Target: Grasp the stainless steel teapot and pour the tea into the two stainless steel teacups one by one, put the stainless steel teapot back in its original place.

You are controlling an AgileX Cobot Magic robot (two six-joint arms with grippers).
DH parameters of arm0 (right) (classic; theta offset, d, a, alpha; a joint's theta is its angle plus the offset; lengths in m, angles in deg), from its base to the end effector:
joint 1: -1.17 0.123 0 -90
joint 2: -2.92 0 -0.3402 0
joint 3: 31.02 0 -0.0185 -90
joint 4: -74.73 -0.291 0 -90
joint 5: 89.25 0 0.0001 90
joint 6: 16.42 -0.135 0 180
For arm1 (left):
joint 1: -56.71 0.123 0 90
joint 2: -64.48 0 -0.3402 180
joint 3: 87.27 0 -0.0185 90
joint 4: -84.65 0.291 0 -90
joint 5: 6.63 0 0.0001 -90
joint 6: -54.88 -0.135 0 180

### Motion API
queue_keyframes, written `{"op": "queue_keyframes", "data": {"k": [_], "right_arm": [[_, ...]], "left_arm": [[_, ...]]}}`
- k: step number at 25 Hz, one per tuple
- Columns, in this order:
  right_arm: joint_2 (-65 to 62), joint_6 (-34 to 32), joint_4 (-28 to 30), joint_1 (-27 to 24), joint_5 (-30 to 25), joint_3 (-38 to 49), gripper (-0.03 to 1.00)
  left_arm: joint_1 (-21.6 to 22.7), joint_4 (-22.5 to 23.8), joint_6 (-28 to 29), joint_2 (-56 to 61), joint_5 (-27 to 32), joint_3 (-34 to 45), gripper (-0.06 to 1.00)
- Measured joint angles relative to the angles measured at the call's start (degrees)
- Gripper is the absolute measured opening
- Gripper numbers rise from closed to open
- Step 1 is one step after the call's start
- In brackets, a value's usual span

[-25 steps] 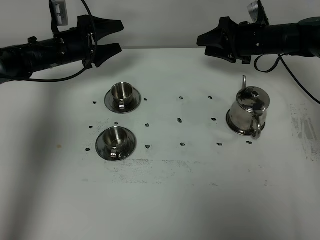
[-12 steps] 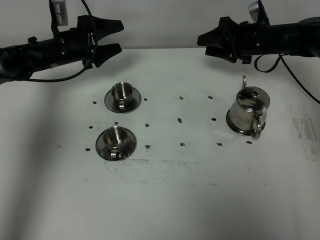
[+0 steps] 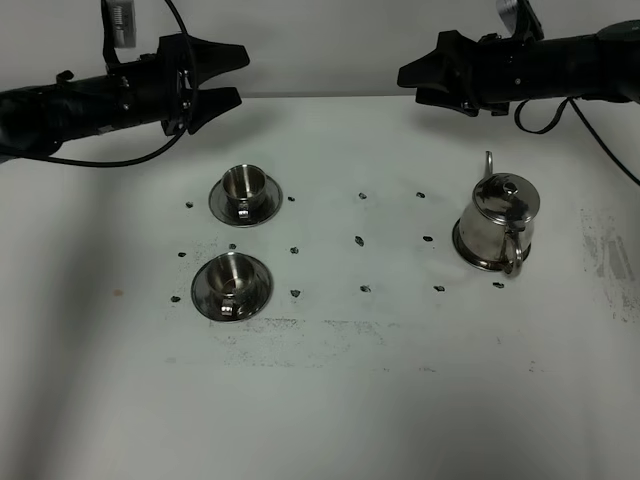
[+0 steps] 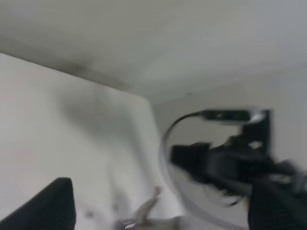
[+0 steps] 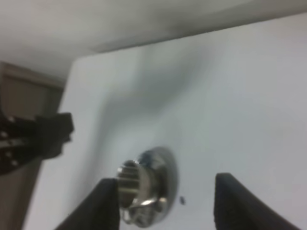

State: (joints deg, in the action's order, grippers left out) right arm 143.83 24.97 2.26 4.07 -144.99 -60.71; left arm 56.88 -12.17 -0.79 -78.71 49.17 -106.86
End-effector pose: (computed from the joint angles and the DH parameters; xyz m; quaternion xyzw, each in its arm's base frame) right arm 0.5945 0.1367 0.1906 -0.0472 0.8460 0.4637 0.2589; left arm 0.5958 -0.1092 0.1503 -0.0601 0.7817 -0.5469 0.2937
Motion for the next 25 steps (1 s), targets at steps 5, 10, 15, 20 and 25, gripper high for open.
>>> {"op": "queue_keyframes", "data": {"k": [5, 10, 15, 20, 25], "right_arm": [[-0.5, -8.9, 17.2, 0.0, -0.9, -9.6, 0.46], [-2.3, -18.2, 39.7, 0.0, -6.6, -19.6, 0.45], [-5.6, -22.5, 51.9, 0.0, -11.8, -22.7, 0.45], [-11.8, -24.1, 57.3, 0.2, -12.8, -18.2, 0.45], [-19.8, -25.6, 61.4, 1.0, -13.7, -8.4, 0.45]], "left_arm": [[0.0, 15.6, 3.1, 5.0, -7.4, -2.7, 0.65], [-0.2, 40.2, 15.2, 10.4, -10.6, -8.7, 0.64], [-1.7, 62.7, 26.1, 15.3, -10.7, -10.1, 0.64], [-3.8, 73.9, 31.8, 20.6, -11.3, -10.1, 0.63], [-6.5, 77.5, 33.3, 29.2, -13.8, -5.1, 0.60]]}}
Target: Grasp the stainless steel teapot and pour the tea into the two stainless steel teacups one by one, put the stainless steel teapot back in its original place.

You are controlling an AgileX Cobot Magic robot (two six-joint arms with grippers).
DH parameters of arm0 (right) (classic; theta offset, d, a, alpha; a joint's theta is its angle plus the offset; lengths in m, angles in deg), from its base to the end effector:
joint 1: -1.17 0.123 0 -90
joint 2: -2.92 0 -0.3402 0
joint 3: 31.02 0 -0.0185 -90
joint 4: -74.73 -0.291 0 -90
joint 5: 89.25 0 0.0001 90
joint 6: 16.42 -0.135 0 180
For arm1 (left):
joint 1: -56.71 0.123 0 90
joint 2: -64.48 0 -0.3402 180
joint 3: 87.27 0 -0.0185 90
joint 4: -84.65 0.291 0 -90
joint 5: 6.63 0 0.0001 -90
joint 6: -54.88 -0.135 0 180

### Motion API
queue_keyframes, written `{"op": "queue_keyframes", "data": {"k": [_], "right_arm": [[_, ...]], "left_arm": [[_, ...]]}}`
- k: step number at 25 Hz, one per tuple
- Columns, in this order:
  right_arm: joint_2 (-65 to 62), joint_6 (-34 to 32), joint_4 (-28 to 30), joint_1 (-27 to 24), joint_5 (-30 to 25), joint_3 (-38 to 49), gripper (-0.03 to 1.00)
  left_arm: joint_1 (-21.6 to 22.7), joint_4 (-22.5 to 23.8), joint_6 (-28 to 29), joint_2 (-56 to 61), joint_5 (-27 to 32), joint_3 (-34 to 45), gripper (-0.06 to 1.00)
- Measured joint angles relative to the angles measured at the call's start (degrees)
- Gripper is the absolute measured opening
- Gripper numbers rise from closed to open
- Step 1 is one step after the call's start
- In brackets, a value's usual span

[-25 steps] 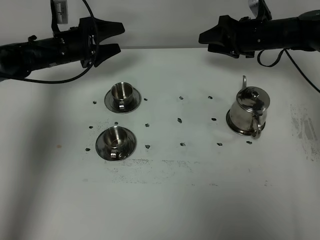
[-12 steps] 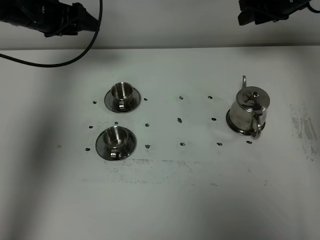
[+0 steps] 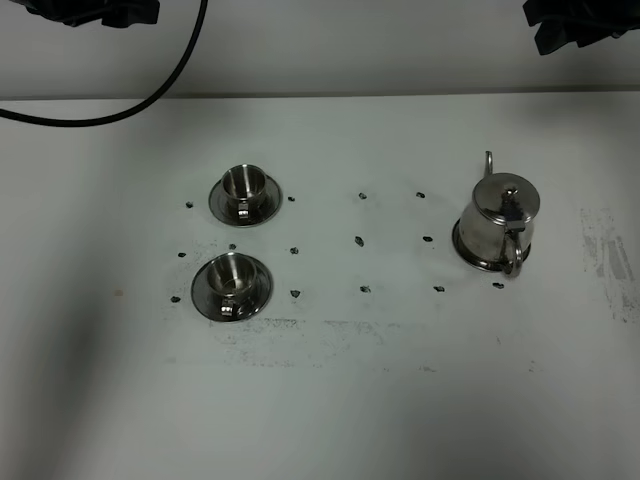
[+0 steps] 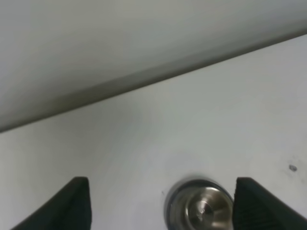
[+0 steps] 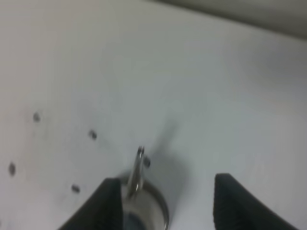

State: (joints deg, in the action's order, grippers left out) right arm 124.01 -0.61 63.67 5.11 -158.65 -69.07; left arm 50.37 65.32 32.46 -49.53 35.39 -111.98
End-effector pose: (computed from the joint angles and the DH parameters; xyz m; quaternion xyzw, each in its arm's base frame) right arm 0.5215 0.0602 0.3506 -0.1545 0.9543 0.0707 0.2457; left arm 0.5239 -0.0883 0.3717 0.1579 0.8868 -0.0955 0.4238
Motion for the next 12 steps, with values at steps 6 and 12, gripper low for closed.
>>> {"op": "queue_keyframes", "data": {"k": [6, 12], "right_arm": [[-11.5, -0.4, -0.3, 0.9, 3.4, 11.4, 0.45], [-21.6, -0.4, -0.8, 1.6, 9.5, 23.9, 0.45]], "left_arm": [[-2.1, 3.3, 0.6, 12.2, -6.6, 14.2, 0.58], [-2.1, 4.3, 2.5, 26.4, -13.2, 29.2, 0.58]]}}
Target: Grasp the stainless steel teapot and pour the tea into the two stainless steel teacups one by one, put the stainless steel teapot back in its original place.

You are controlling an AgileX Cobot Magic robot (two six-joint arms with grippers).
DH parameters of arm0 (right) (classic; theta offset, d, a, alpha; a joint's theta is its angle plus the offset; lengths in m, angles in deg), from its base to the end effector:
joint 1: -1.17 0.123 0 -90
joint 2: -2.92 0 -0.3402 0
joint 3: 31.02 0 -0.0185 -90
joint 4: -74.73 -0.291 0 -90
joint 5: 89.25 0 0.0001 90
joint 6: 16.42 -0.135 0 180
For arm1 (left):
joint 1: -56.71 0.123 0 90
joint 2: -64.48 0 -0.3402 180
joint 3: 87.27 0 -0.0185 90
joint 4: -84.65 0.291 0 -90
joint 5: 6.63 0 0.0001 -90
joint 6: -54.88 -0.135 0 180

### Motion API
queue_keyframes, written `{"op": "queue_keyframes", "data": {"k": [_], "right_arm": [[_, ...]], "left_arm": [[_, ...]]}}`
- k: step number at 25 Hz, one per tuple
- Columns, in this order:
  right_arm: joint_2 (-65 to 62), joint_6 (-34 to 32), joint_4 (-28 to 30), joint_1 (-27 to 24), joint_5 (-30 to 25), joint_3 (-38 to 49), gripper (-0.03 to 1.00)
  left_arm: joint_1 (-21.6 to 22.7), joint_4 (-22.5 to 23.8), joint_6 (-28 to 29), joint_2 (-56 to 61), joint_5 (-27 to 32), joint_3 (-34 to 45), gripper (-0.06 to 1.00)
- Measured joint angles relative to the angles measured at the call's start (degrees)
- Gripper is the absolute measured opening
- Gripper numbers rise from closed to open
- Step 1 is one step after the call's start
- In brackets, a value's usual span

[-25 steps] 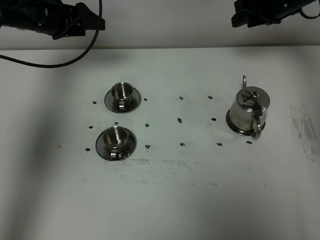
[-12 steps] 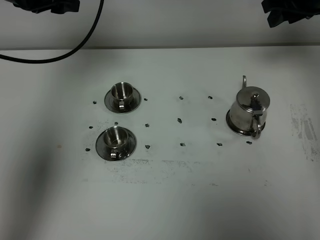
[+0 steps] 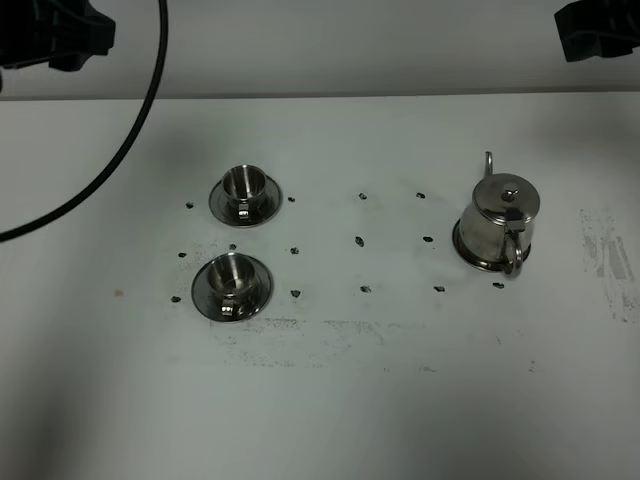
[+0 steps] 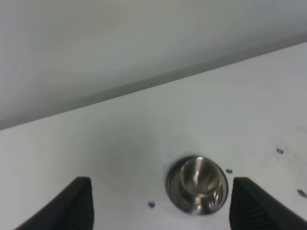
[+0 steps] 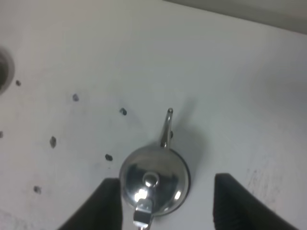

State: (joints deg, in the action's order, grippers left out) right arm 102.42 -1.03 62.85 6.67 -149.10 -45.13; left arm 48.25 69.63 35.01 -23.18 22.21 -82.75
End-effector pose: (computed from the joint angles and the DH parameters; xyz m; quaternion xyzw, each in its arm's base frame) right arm 0.4172 0.0643 0.3919 -0.1496 0.9376 0.0749 0.3047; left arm 0.3866 -0.0746 0.4029 0.1446 0.8535 -0.0622 0.4967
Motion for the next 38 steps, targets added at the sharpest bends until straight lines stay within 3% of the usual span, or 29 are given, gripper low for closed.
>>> {"op": "queue_keyframes", "data": {"k": [7, 15, 20, 28, 38], "right_arm": [[-6.7, 0.5, -0.1, 0.0, 7.9, 13.6, 0.45], [-9.1, 0.5, -0.1, 0.4, 12.8, 24.5, 0.45], [-9.2, 0.5, 0.8, 4.4, 13.9, 25.6, 0.45], [-9.3, -4.1, 7.1, 9.6, 14.4, 25.6, 0.45], [-9.3, -5.4, 8.3, 9.6, 14.4, 25.6, 0.45]], "left_arm": [[0.0, 7.3, 7.1, 16.9, 0.8, 13.8, 0.58], [0.0, 10.5, 9.8, 34.8, 15.7, 21.4, 0.58], [0.0, 10.7, 11.6, 45.0, 23.8, 27.9, 0.58], [0.0, 11.0, 14.7, 59.2, 26.1, 42.0, 0.58], [0.0, 11.0, 14.8, 65.3, 28.6, 43.4, 0.58]]}}
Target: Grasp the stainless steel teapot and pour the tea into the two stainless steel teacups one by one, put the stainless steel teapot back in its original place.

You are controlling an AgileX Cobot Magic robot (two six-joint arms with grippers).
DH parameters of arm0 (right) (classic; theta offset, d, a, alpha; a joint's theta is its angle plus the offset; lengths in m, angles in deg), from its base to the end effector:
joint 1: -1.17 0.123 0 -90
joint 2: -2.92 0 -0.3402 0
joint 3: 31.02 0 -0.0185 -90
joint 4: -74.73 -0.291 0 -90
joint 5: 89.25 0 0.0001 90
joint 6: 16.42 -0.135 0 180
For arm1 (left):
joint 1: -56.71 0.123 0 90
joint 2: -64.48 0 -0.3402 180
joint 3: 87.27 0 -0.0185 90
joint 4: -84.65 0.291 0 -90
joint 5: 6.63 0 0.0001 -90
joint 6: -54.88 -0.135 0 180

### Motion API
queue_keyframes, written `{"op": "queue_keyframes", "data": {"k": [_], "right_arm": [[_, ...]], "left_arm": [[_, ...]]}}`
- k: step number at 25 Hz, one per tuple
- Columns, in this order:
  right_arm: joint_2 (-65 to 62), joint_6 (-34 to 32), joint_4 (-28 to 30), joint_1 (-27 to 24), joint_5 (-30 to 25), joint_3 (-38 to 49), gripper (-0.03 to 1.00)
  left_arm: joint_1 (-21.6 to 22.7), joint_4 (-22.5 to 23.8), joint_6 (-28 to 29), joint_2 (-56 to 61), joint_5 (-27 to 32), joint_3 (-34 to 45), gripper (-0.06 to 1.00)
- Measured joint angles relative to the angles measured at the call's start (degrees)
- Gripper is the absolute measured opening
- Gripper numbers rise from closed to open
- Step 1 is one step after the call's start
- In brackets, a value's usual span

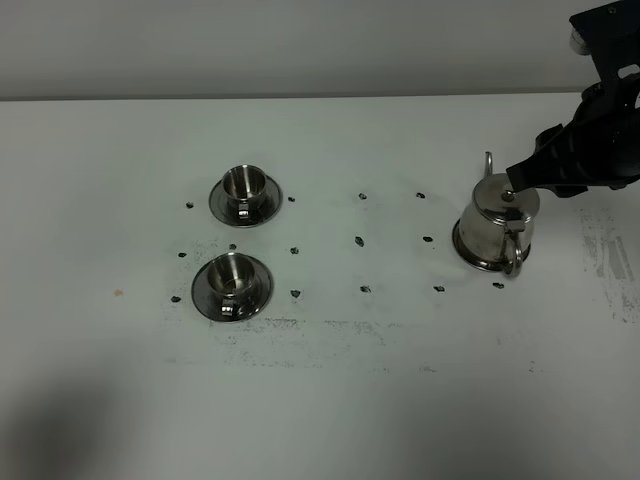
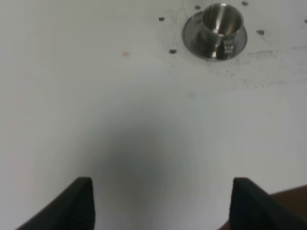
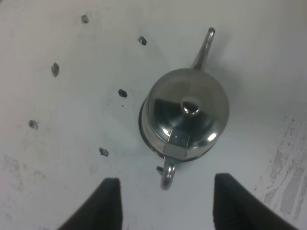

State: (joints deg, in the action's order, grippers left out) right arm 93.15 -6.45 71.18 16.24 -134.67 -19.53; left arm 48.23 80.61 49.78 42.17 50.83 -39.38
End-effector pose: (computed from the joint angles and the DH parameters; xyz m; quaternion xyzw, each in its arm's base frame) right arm 0.3492 0.1002 0.3089 -0.1936 0.9391 0.0399 0.2812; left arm 0.0577 -0.0167 0.2858 0.1022 0.8911 -0.0480 0.4395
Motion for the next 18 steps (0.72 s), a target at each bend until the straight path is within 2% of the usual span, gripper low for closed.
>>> {"op": "queue_keyframes", "data": {"k": [6, 12, 18], "right_arm": [[0.0, 0.0, 0.0, 0.0, -0.1, 0.0, 0.45], [0.0, -0.1, 0.0, 0.0, -0.1, 0.0, 0.45], [0.0, -0.1, 0.0, 0.0, 0.0, 0.0, 0.45]], "left_arm": [[1.0, 0.1, 0.0, 1.5, 0.1, 0.0, 0.58], [7.8, 0.3, 0.0, 9.4, 0.1, 0.1, 0.58], [8.2, 0.2, 0.0, 15.6, 0.4, 0.1, 0.58]]}}
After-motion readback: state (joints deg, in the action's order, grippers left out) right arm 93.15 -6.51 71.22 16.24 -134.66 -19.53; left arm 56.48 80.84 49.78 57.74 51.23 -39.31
